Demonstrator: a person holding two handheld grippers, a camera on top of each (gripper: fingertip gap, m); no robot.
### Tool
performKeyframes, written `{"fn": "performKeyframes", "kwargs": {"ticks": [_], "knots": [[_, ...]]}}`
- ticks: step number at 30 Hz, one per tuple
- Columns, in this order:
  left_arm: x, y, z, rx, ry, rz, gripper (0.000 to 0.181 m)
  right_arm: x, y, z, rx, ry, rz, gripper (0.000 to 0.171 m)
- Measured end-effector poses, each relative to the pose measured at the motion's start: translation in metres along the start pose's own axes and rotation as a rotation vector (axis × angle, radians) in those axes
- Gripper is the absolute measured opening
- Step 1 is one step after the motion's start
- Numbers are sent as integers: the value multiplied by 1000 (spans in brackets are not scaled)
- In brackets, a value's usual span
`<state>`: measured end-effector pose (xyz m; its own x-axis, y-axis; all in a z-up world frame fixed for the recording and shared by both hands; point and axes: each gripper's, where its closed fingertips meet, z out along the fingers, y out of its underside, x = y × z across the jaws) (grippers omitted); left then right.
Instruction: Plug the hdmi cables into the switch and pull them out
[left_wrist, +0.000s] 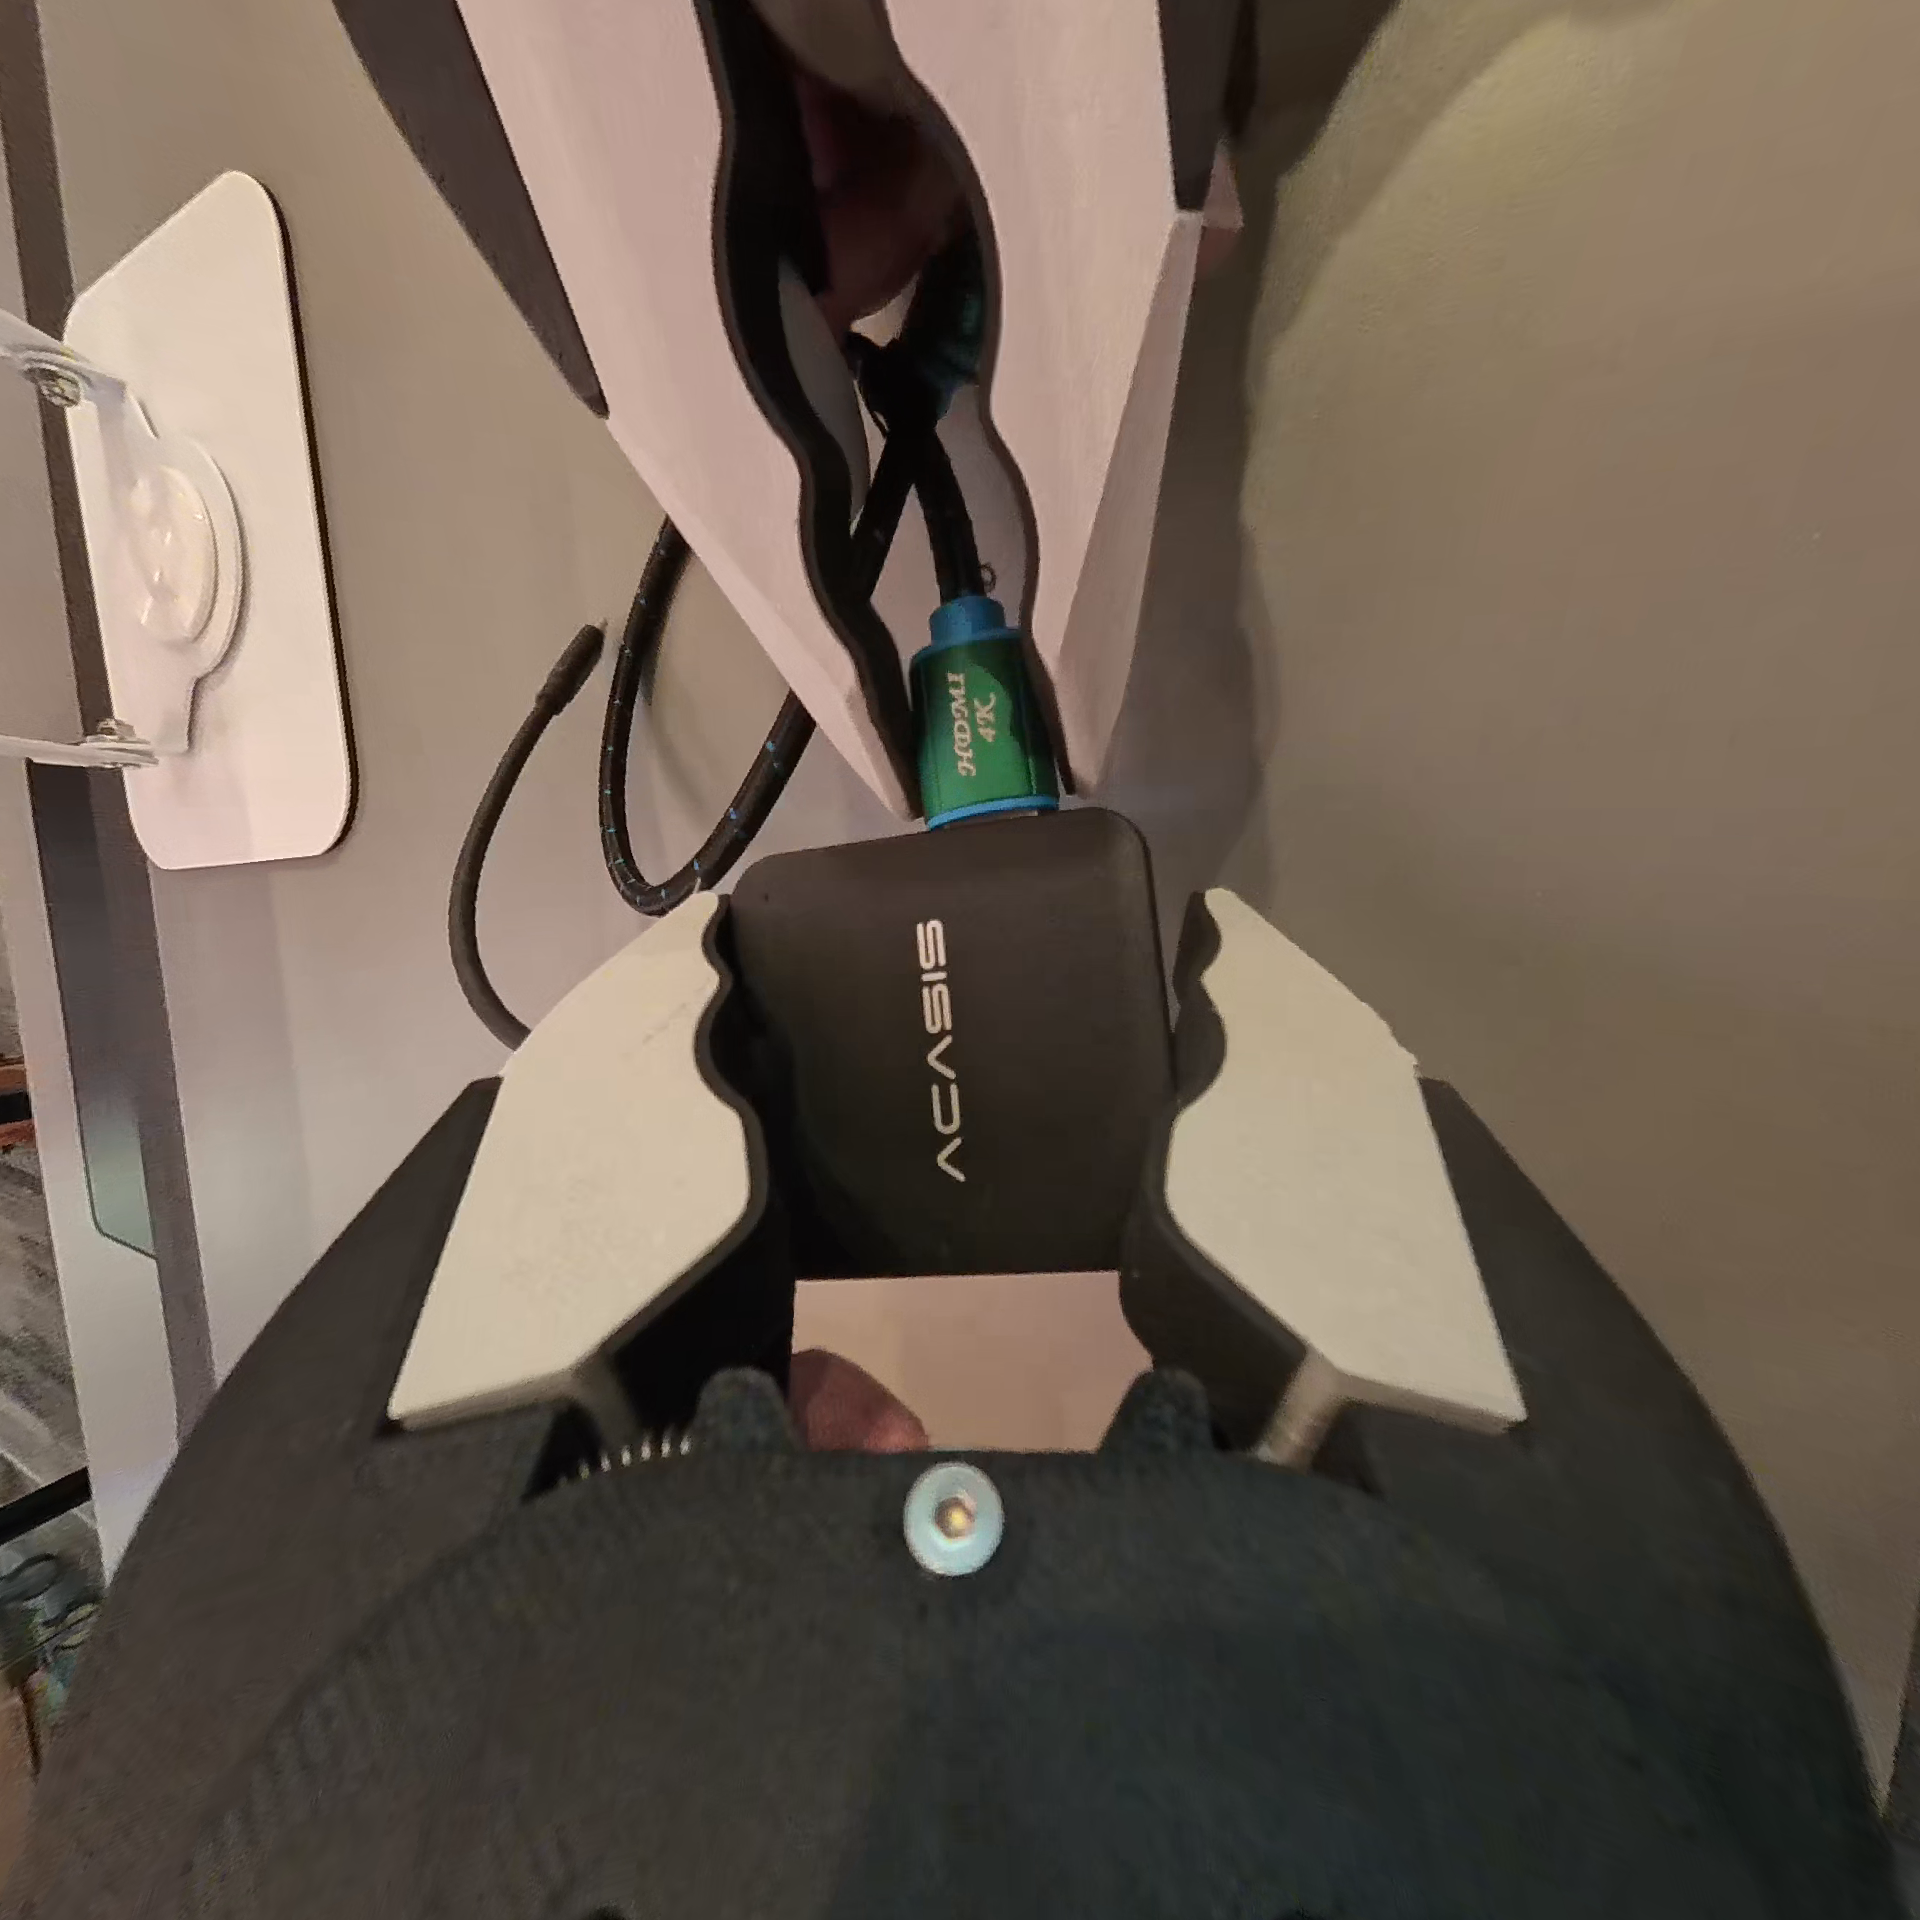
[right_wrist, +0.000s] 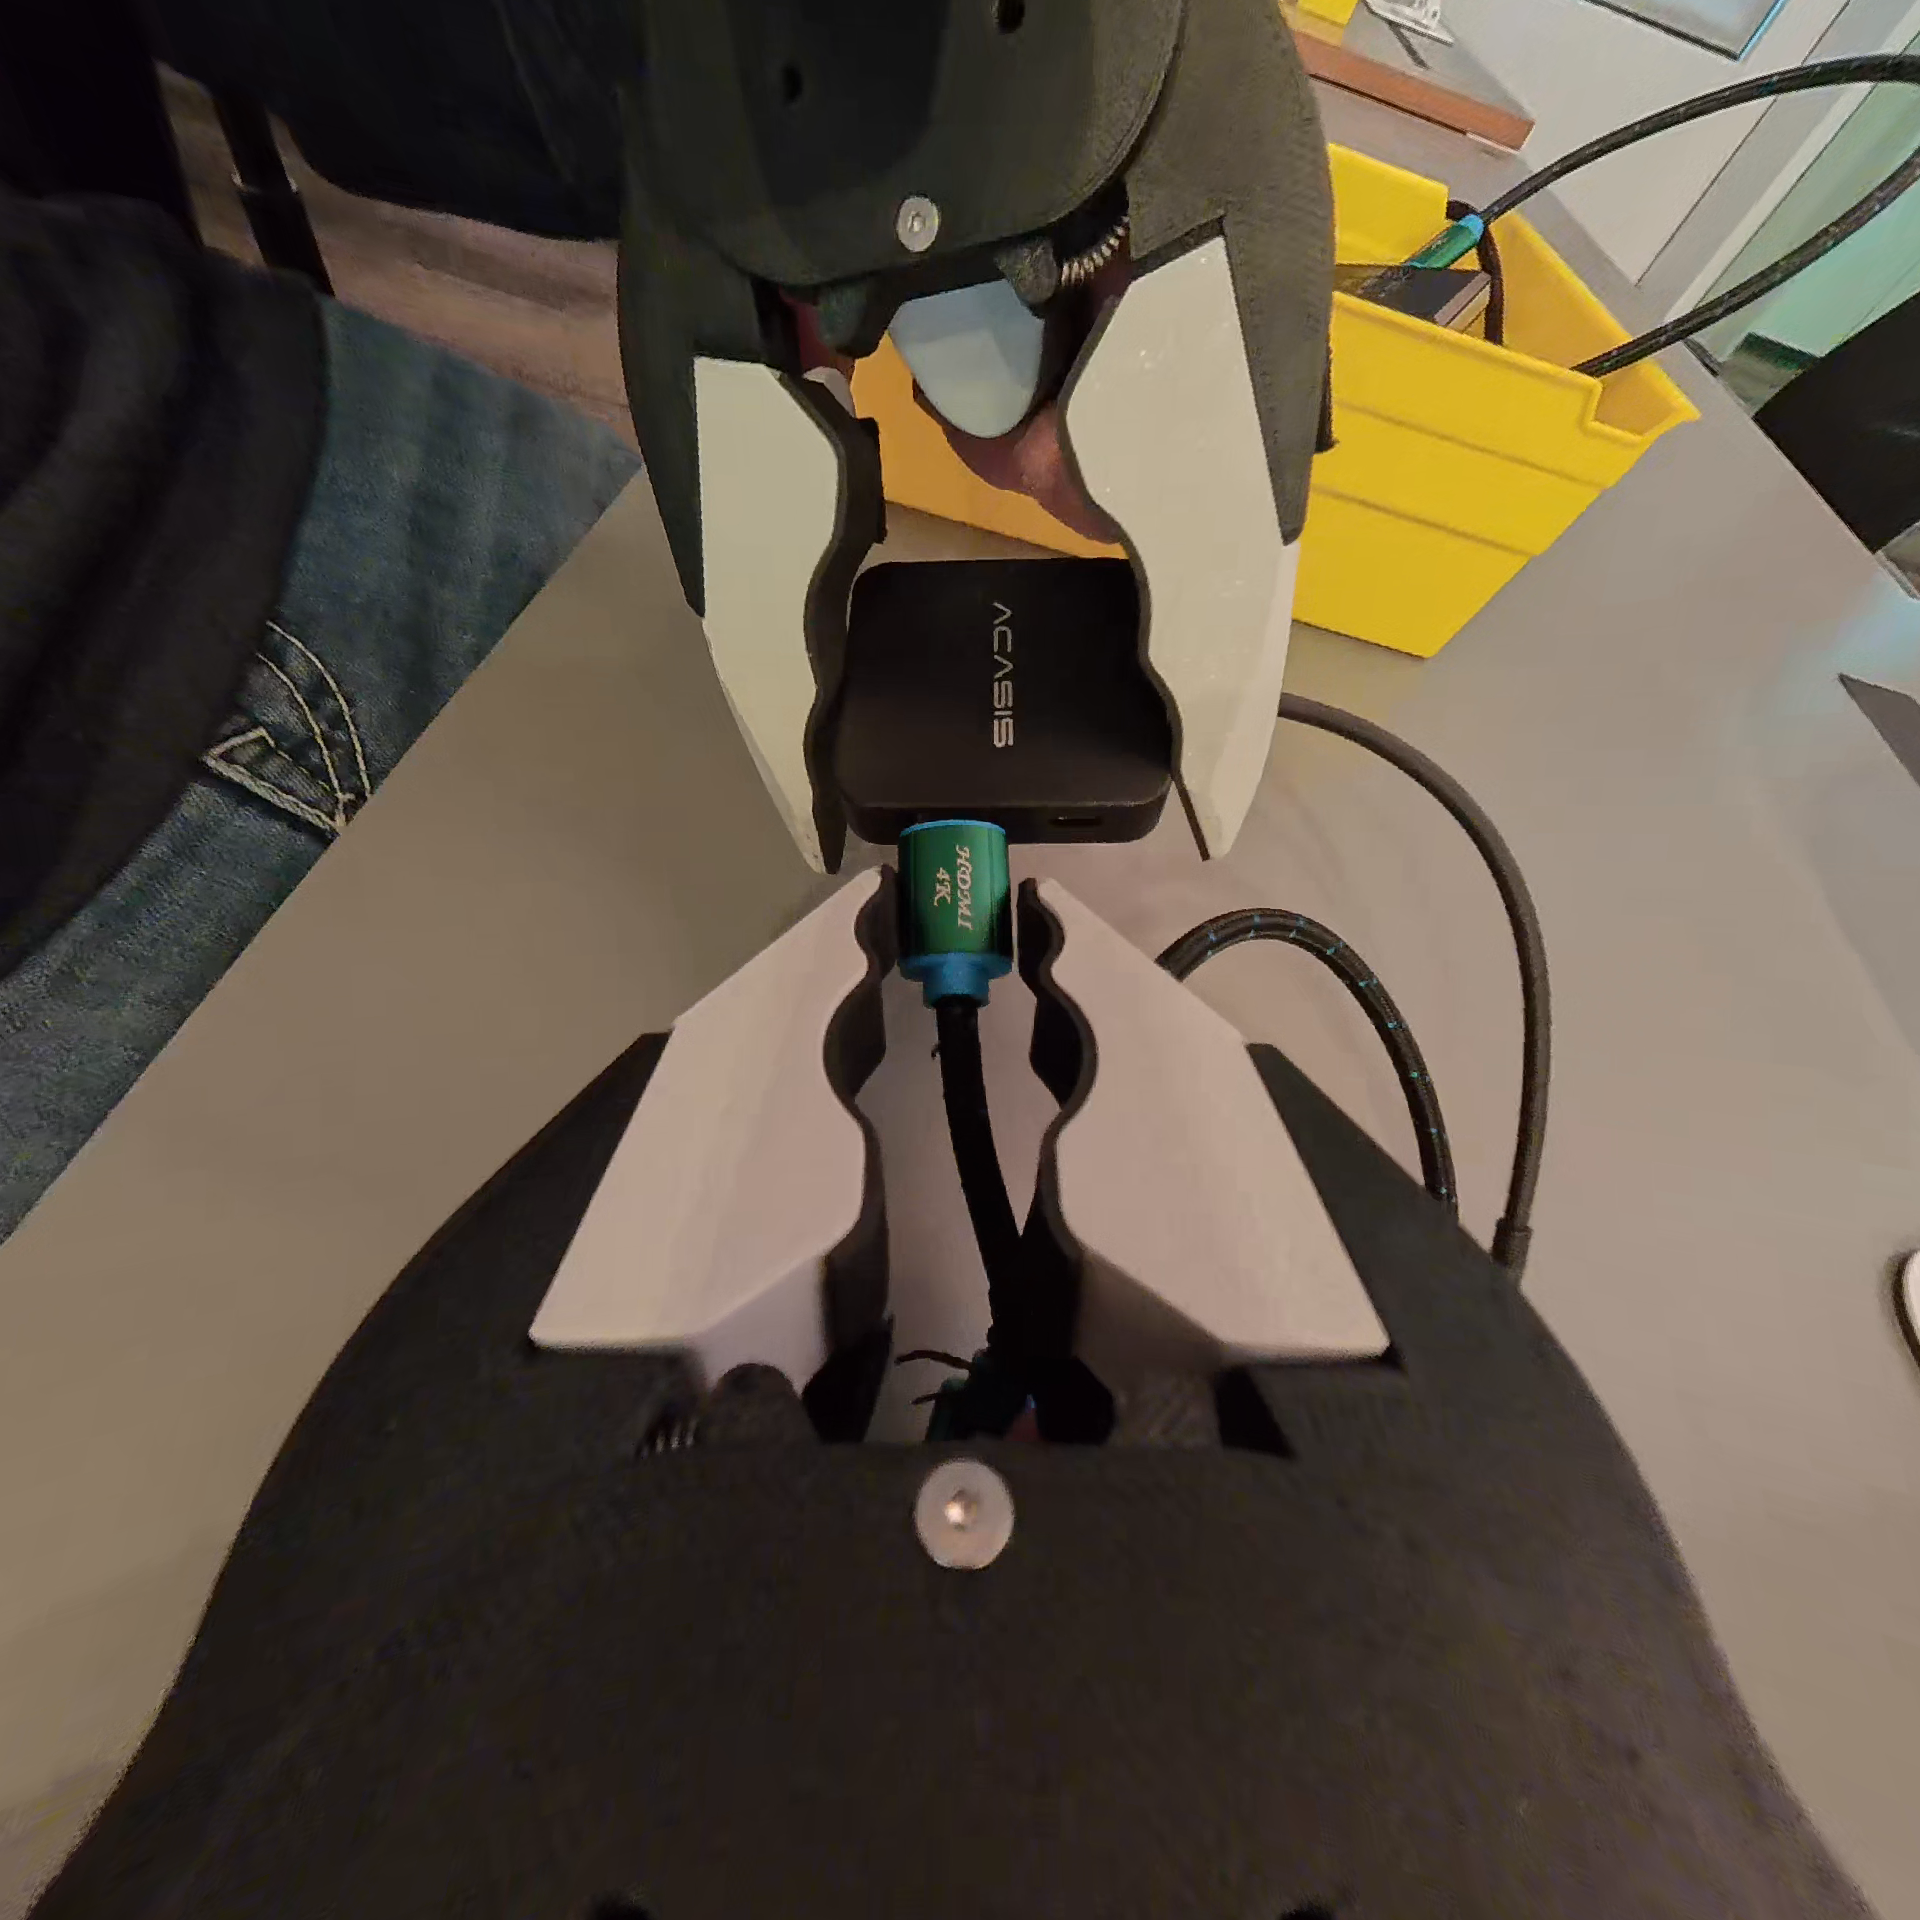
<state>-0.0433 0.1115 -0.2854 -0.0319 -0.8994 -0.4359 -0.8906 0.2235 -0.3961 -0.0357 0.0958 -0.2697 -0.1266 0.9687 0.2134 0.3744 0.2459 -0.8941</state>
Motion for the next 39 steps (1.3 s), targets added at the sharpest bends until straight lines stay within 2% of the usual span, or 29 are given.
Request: {"fn": "performKeyframes", "kwargs": {"ticks": [5, 14, 16, 18, 19, 20, 22, 24, 30, 32, 34, 39], "knots": [[3, 0, 1, 15, 12, -14, 79, -2, 5, 3, -35, 14, -46, 20], [-3, -24, -17, 181, 38, -110, 76, 0, -14, -12, 114, -1, 16, 19], [-3, -30, -21, 231, 48, -125, 72, 0, -15, -13, 121, -9, 26, 18], [-1, -30, -19, 213, 51, -114, 69, 0, -12, -12, 103, -13, 35, 17], [0, -28, -18, 188, 38, -99, 47, 1, -10, -11, 87, -8, 39, 17], [0, -27, -18, 176, 27, -95, 47, 2, -9, -10, 83, -6, 41, 17], [-3, -27, -21, 155, 13, -112, 54, 2, -10, -11, 90, 4, 36, 18], [-10, -21, -25, 114, -14, -141, 75, 2, -8, -11, 76, 15, 27, 18], [-15, -1, -35, 69, -97, -303, 86, 5, -11, -14, 99, 45, 26, 18], [-16, 3, -39, 113, -93, -434, 87, 7, -13, -16, 115, 48, 32, 17], [-9, -2, -39, 196, -21, -551, 87, 6, -14, -17, 126, 43, 27, 18], [-3, -14, -29, 321, 73, -658, 83, 1, -16, -17, 136, 28, 13, 17]]}}
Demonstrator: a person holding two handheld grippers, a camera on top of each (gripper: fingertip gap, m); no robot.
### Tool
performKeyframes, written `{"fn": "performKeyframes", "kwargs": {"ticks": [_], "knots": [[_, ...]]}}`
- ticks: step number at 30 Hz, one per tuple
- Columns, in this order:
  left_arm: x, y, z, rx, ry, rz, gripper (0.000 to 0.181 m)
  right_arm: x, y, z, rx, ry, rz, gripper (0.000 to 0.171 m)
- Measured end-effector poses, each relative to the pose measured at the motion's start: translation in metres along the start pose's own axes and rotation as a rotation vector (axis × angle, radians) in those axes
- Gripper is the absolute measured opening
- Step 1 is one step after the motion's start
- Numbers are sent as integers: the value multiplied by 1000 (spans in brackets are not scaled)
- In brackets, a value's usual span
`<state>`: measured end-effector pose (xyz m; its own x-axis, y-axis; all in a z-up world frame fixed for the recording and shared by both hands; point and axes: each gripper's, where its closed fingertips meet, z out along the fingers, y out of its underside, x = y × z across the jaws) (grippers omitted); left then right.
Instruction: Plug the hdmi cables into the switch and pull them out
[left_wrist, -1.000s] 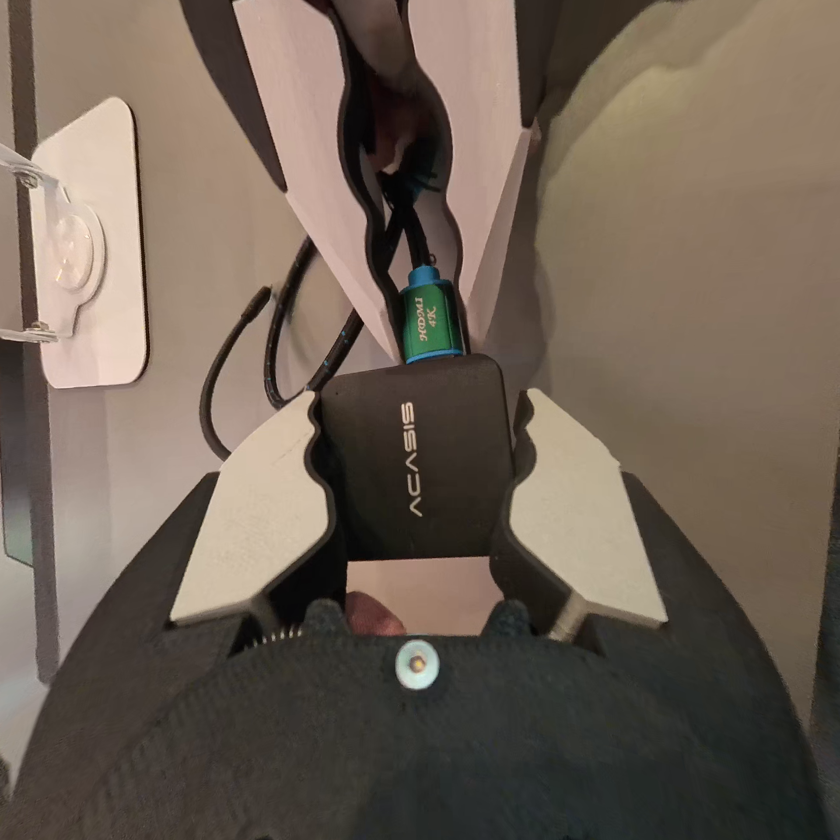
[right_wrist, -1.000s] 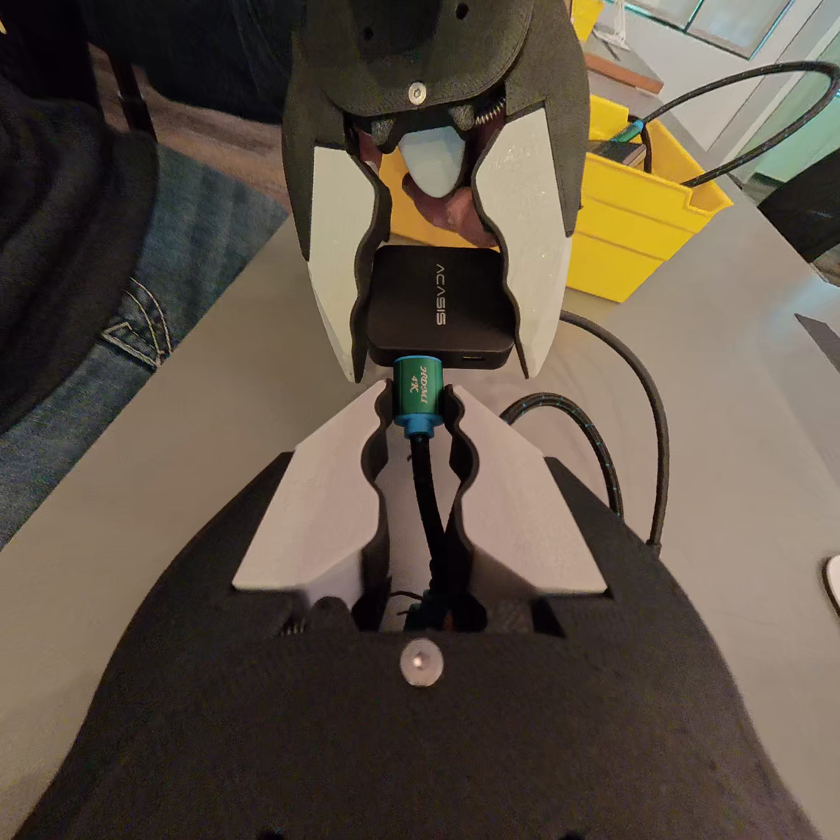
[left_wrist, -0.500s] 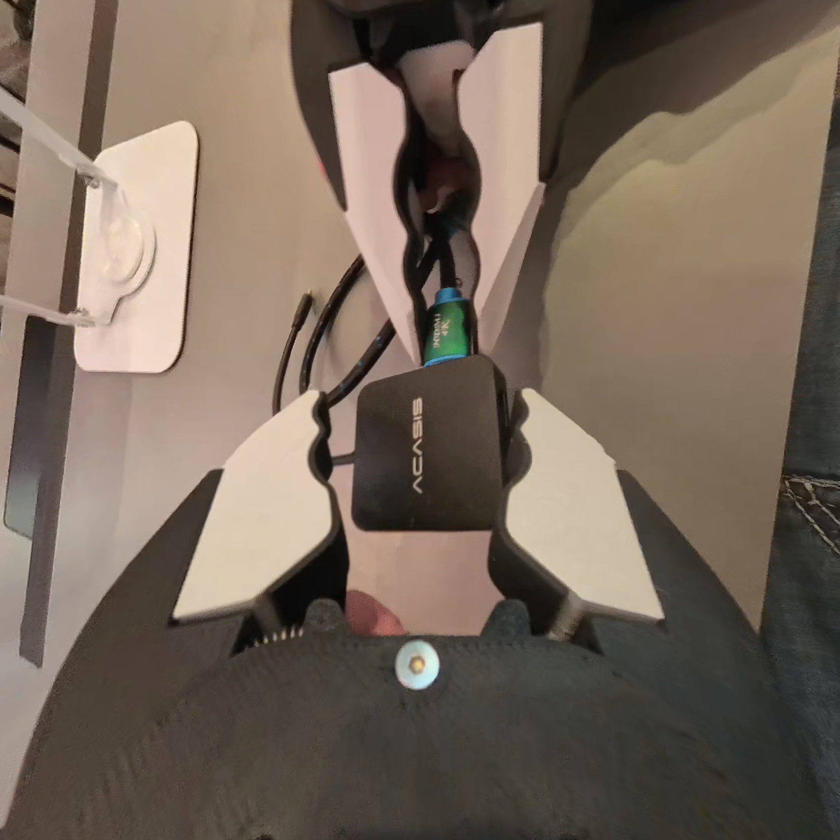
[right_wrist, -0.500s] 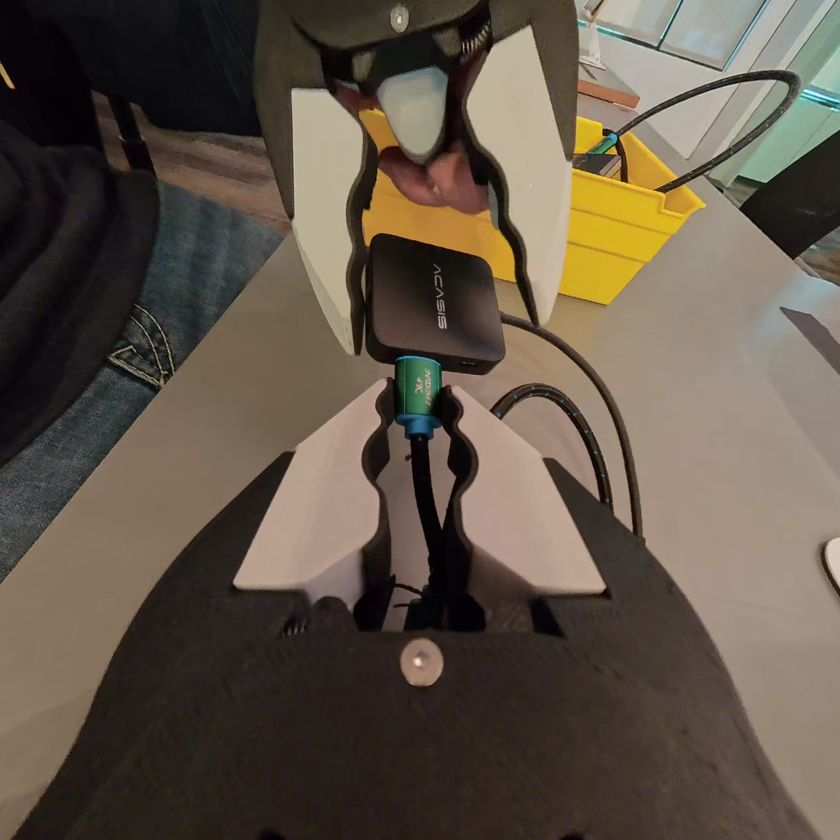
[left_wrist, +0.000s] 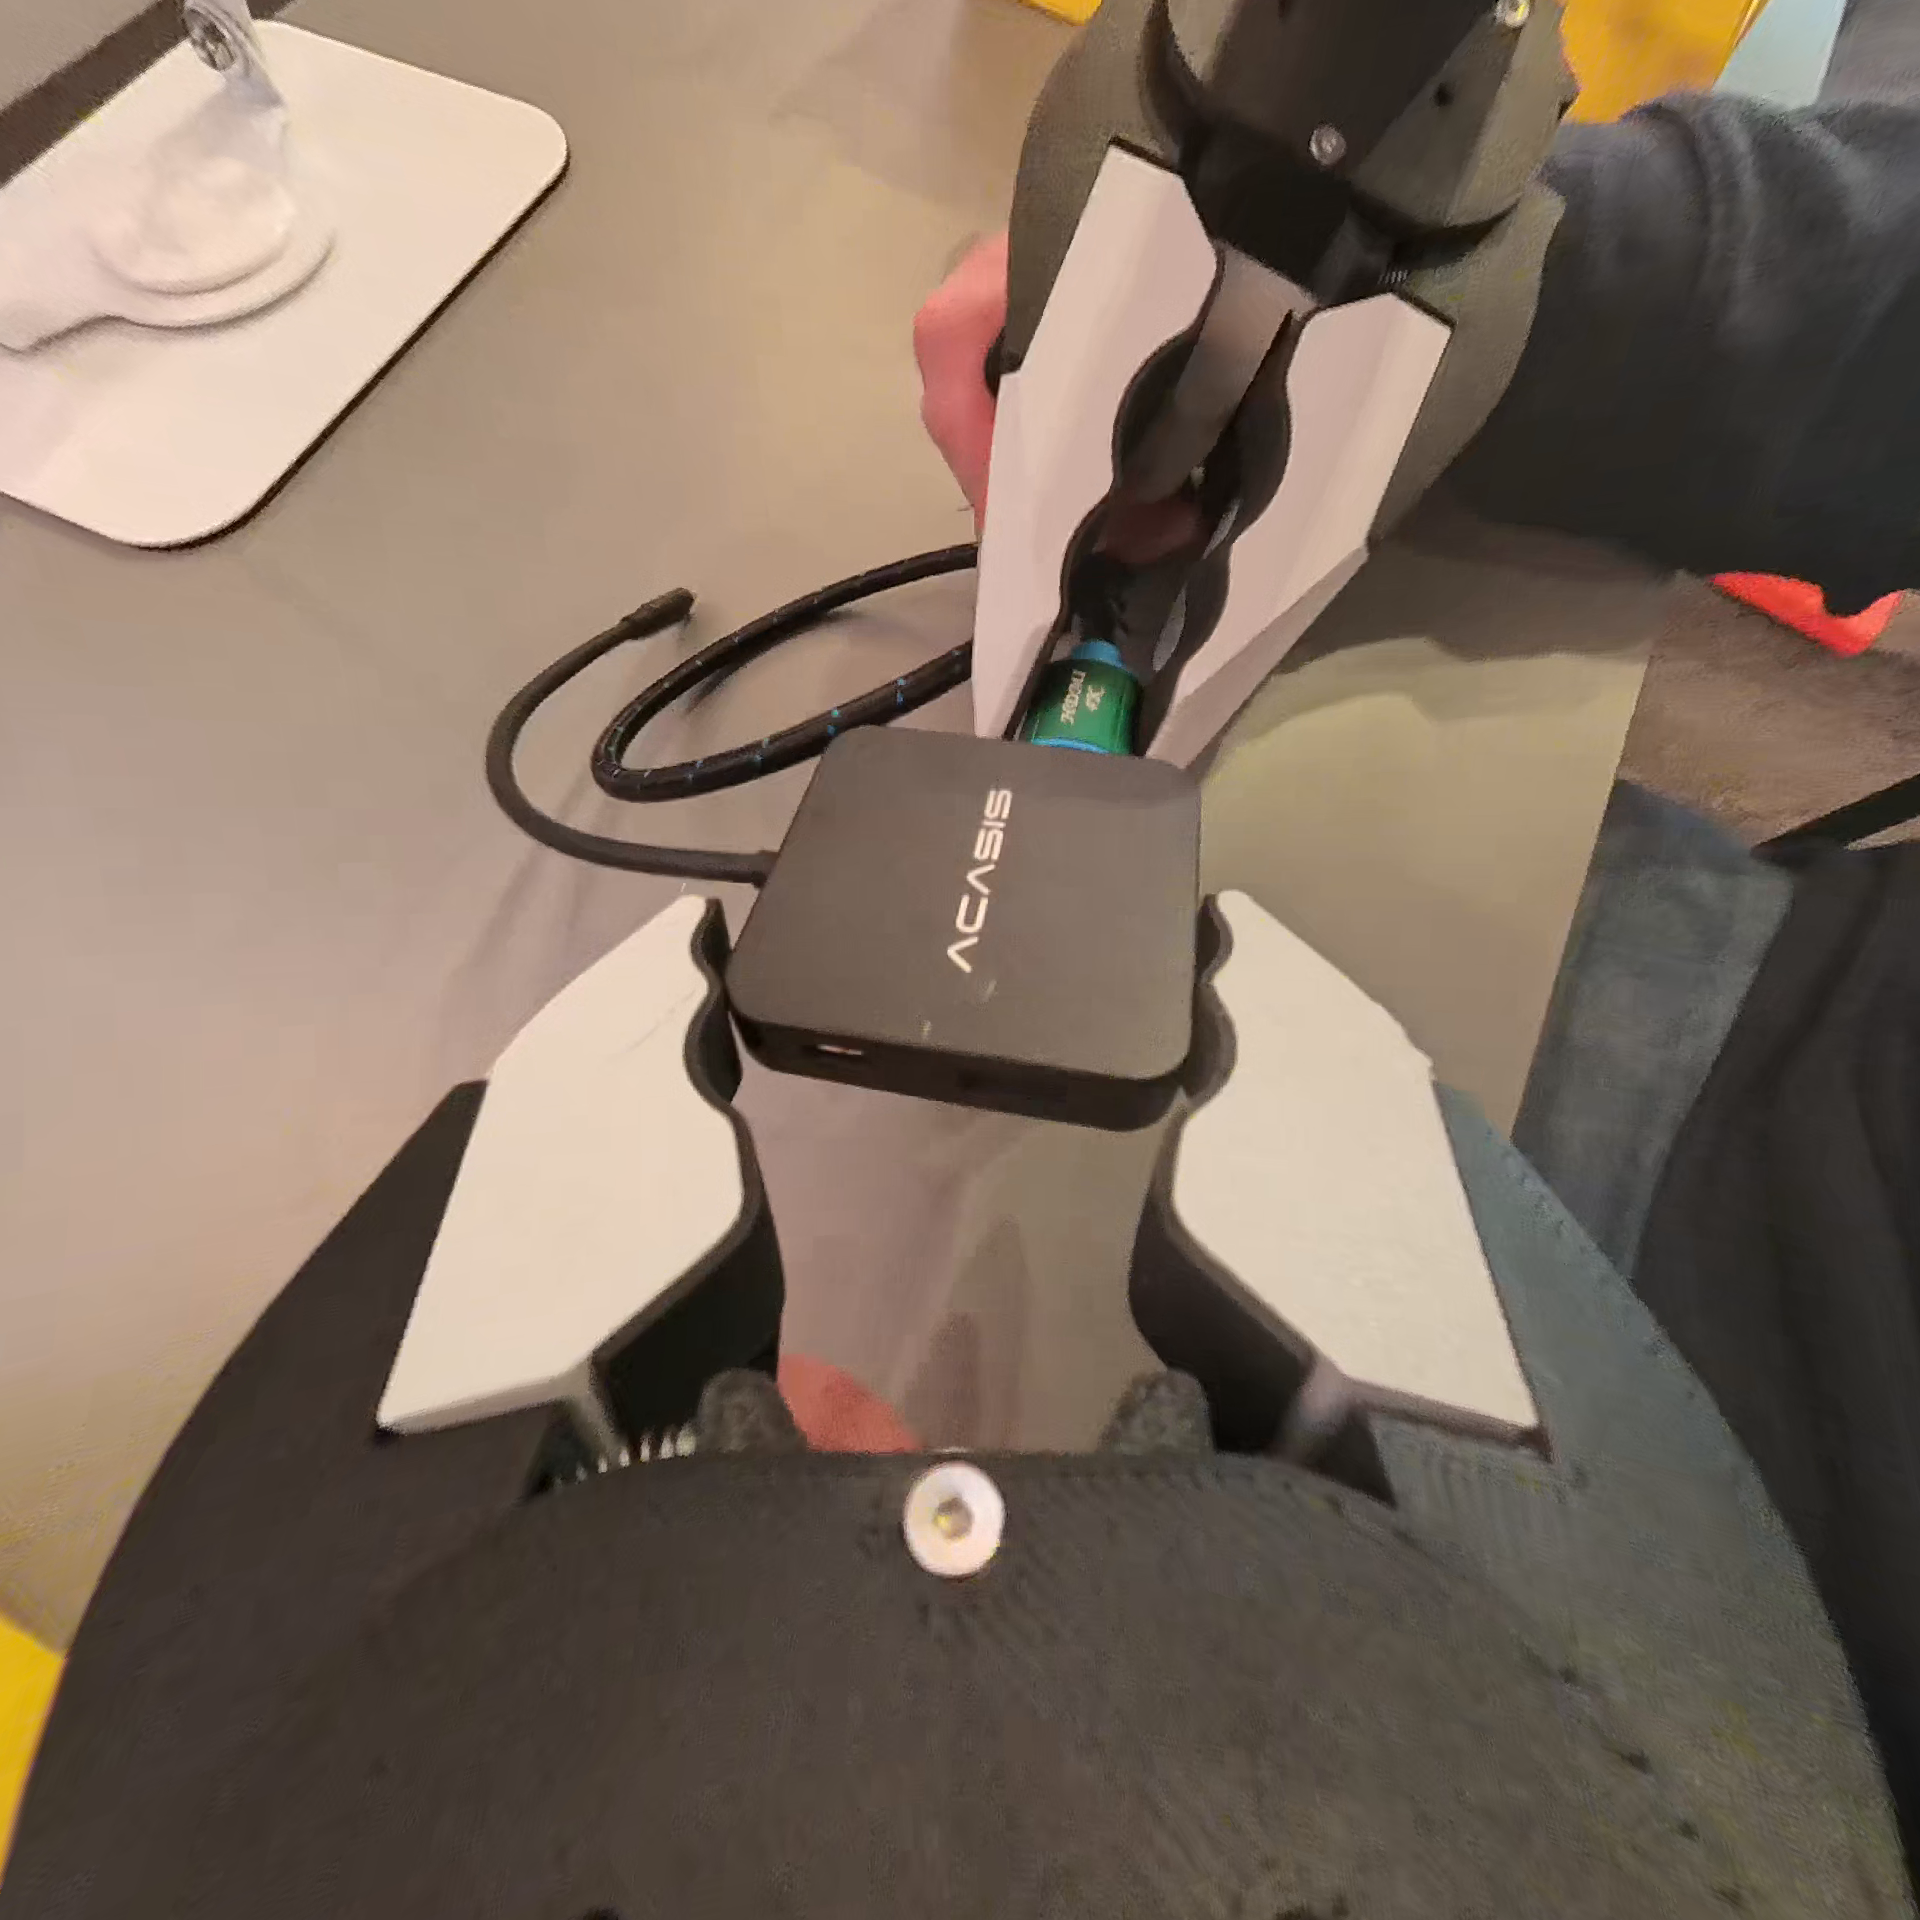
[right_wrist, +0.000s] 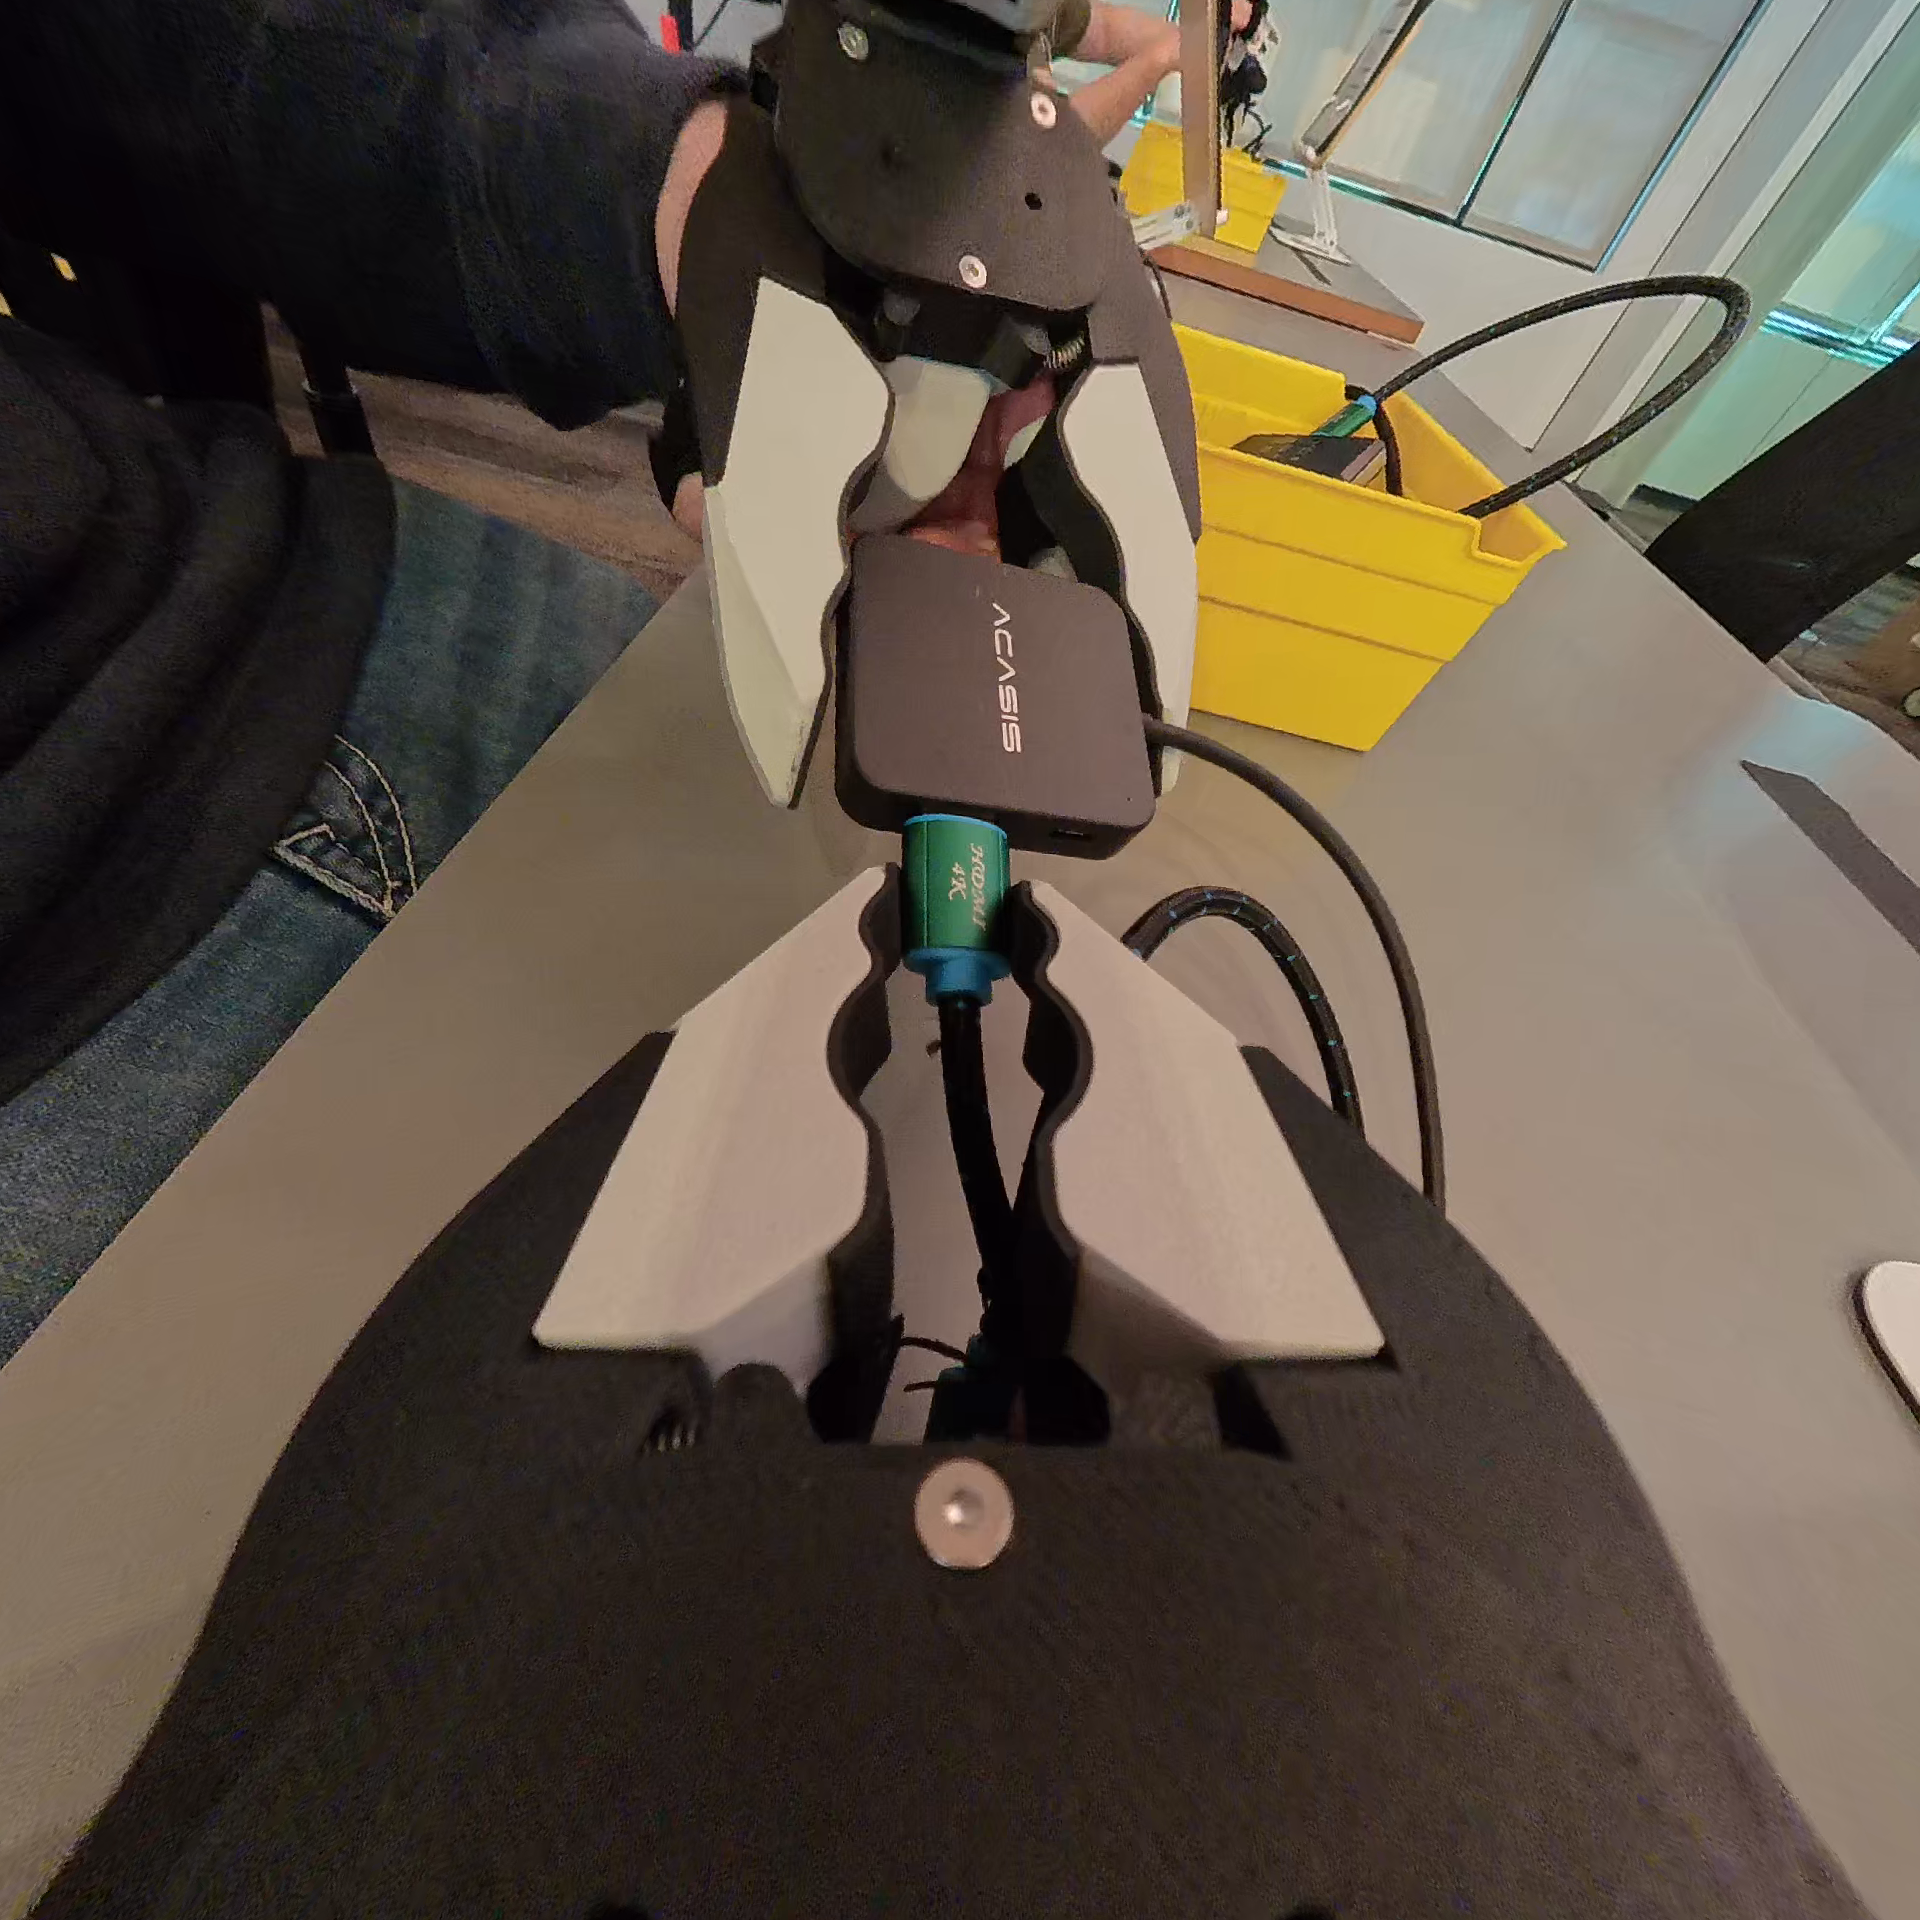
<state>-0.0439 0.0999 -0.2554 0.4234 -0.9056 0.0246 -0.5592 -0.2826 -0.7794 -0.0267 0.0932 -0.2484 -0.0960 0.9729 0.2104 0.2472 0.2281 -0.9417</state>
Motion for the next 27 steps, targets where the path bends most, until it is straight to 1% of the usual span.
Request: {"fn": "performKeyframes", "kwargs": {"ticks": [3, 9, 14, 19, 22, 24, 27], "knots": [[2, -2, 0, 26, 29, -39, 83, -1, -2, -1, 11, -7, 8, 17], [1, -17, -3, 108, -8, -23, 82, 3, -7, -6, 48, -4, 45, 18], [2, -21, -4, 162, 14, -72, 82, 3, -8, -7, 63, -13, 68, 18], [3, -22, -4, 156, 3, -39, 82, 1, -9, -7, 67, -25, 91, 18], [3, -24, -4, 181, 0, -52, 81, 5, -10, -9, 83, -15, 123, 27], [3, -25, -3, 197, -3, -56, 81, 6, -11, -11, 91, -15, 141, 29], [5, -29, -3, 226, -2, -63, 81, 6, -7, -12, 54, -7, 127, 32]]}}
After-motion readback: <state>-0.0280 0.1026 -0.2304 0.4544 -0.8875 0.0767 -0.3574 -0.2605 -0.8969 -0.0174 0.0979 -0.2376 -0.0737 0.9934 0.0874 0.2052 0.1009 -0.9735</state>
